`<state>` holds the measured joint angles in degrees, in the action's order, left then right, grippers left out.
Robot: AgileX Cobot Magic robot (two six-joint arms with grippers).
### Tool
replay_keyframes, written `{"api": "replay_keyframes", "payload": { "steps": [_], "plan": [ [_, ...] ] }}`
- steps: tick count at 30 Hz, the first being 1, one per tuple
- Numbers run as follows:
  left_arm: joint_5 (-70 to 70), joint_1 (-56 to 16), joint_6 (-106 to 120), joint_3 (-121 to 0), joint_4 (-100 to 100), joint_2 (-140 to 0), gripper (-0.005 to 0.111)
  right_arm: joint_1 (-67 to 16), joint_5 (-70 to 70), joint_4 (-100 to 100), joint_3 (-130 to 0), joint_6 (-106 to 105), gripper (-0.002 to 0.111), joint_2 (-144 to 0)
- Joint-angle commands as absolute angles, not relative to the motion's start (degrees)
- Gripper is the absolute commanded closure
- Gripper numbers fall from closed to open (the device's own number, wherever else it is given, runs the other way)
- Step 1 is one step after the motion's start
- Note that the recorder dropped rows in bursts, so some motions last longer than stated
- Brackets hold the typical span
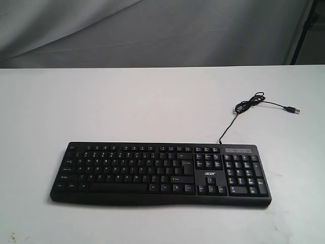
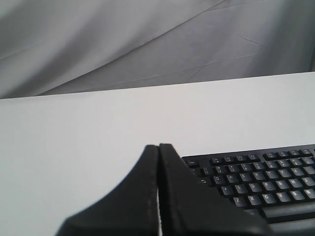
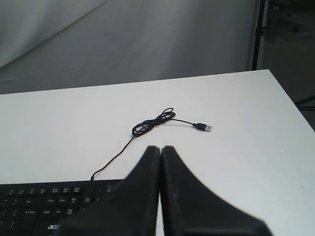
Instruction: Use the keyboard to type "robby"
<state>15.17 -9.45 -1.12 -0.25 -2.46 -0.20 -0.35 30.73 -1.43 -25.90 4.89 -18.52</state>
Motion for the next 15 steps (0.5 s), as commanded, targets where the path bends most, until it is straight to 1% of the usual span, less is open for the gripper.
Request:
{"api": "replay_keyframes", "payload": {
  "steps": [1, 6, 11, 15],
  "plan": [
    [14.76, -9.82, -1.28, 0.00, -2.74, 0.00, 0.107, 0.00, 31.07, -0.62, -32.60, 4.55, 0.108, -26.57],
    [14.76, -9.82, -1.28, 0.00, -2.74, 0.00, 0.107, 0.00, 30.05, -0.72, -38.04, 4.55, 0.108, -32.60],
    [14.76, -9.82, -1.28, 0.00, -2.74, 0.00, 0.107, 0.00, 28.54, -0.91, -39.49, 5.05, 0.108, -36.41],
    [14.76, -9.82, -1.28, 0.00, -2.74, 0.00, 0.107, -0.10, 29.53, -5.55, -39.49, 6.07, 0.108, -39.00]
  ]
}}
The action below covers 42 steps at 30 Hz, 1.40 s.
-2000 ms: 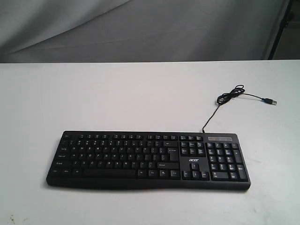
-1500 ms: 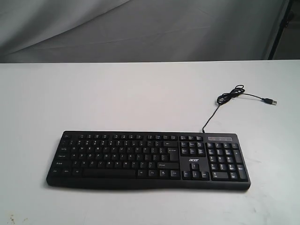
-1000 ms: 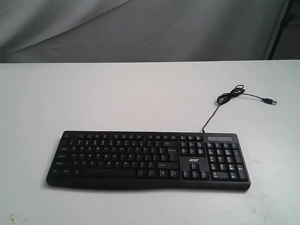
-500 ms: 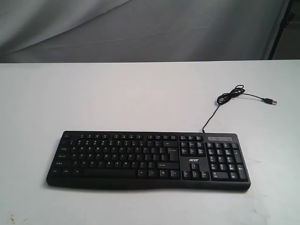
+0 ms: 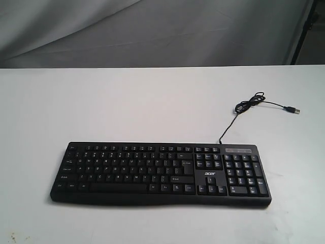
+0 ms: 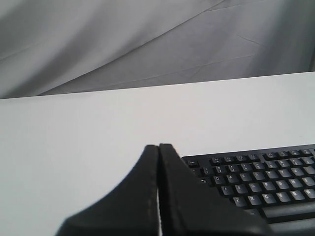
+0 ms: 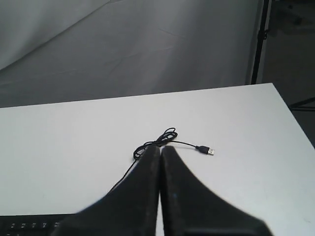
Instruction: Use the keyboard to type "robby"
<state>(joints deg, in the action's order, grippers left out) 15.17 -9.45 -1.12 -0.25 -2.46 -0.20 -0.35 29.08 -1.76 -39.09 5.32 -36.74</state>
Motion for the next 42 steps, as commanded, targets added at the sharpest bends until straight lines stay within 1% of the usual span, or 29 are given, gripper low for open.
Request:
{"api": "replay_keyframes", "payload": {
  "steps": [1, 5, 11, 19, 20, 24, 26, 30, 33, 42],
  "plan": [
    [14.76, -9.82, -1.28, 0.00, -2.74, 0.00, 0.107, -0.10, 29.98, -6.49, -39.49, 5.94, 0.108, -39.76],
    [14.76, -9.82, -1.28, 0.00, -2.74, 0.00, 0.107, -4.27, 33.24, -11.36, -39.49, -2.11, 0.108, -43.83],
    [14.76, -9.82, -1.28, 0.00, -2.74, 0.00, 0.107, -16.70, 32.83, -14.66, -41.89, -4.13, 0.108, -54.33],
    [14.76, -9.82, -1.28, 0.00, -2.74, 0.00, 0.107, -31.05, 31.77, -13.10, -57.89, -6.68, 0.108, -71.10],
    [14.76, -9.82, -1.28, 0.00, -2.74, 0.00, 0.107, -33.44, 31.77, -13.10, -61.73, -7.36, 0.108, -74.94],
    [14.76, -9.82, -1.28, 0.00, -2.74, 0.00, 0.107, -38.00, 31.88, -13.10, -67.93, -7.47, 0.108, -82.39],
    [14.76, -9.82, -1.28, 0.00, -2.74, 0.00, 0.107, -41.98, 31.88, -13.10, -72.66, -7.47, 0.108, -88.38],
    [14.76, -9.82, -1.28, 0.00, -2.74, 0.00, 0.107, -46.03, 33.11, -13.28, -76.89, -7.30, 0.108, -97.01],
    [14.76, -9.82, -1.28, 0.00, -2.74, 0.00, 0.107, -47.40, 33.41, -13.04, -79.46, -7.30, 0.108, -101.34],
    [14.76, -9.82, -1.28, 0.00, -2.74, 0.00, 0.107, -47.40, 29.96, -13.27, -80.79, -9.36, 0.108, -110.63]
  ]
}}
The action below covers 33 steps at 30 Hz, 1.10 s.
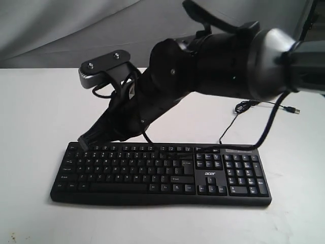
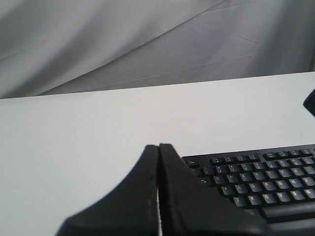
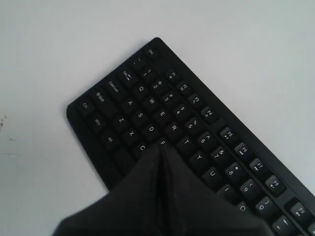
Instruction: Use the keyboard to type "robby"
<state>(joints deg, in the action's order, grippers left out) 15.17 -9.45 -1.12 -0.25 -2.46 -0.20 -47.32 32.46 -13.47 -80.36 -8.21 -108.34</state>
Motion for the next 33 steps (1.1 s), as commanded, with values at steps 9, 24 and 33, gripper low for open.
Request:
{"api": "replay_keyframes", "payload": {
  "steps": [9, 24, 33],
  "plan": [
    [14.76, -9.82, -1.28, 0.00, -2.74, 0.00, 0.107, -47.40, 36.58, -13.11, -94.12, -11.39, 0.108, -119.96],
    [14.76, -9.82, -1.28, 0.00, -2.74, 0.00, 0.107, -47.40, 36.85, -12.92, -97.78, -13.69, 0.108, -127.39],
    [14.76, -9.82, -1.28, 0.00, -2.74, 0.00, 0.107, -47.40, 33.14, -13.67, -94.48, -14.35, 0.108, -127.11]
  ]
}}
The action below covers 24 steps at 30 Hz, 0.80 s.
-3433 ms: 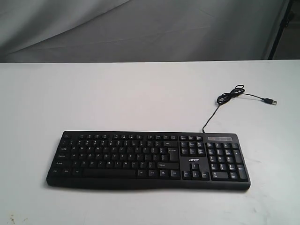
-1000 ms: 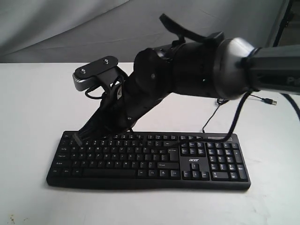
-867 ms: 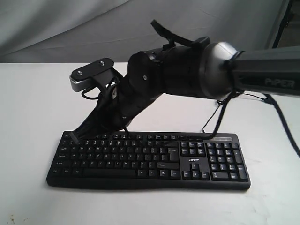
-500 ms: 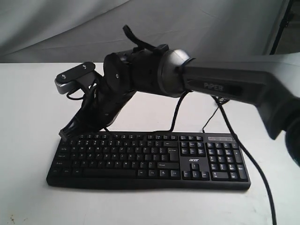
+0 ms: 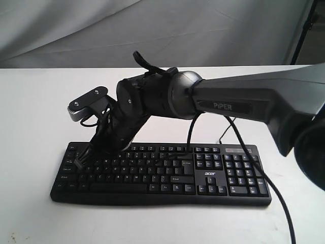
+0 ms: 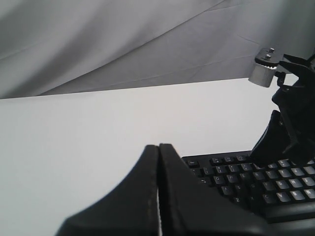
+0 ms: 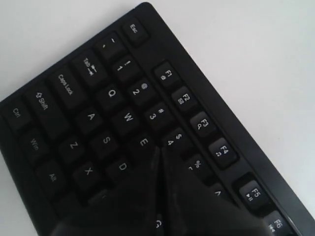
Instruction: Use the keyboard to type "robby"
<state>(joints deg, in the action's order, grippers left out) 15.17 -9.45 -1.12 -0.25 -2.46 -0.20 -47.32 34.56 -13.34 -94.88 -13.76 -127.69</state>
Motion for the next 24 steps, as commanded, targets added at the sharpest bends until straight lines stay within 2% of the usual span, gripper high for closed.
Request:
{"api": "replay_keyframes", "payload": {
  "steps": [1, 24],
  "plan": [
    [14.76, -9.82, -1.28, 0.00, -2.74, 0.00, 0.107, -47.40, 33.26, -13.67, -94.48, -14.29, 0.108, -127.11],
    [14.76, -9.82, -1.28, 0.00, -2.74, 0.00, 0.107, -47.45, 32.91, -12.95, -94.48, -14.76, 0.108, -128.29]
  ]
}}
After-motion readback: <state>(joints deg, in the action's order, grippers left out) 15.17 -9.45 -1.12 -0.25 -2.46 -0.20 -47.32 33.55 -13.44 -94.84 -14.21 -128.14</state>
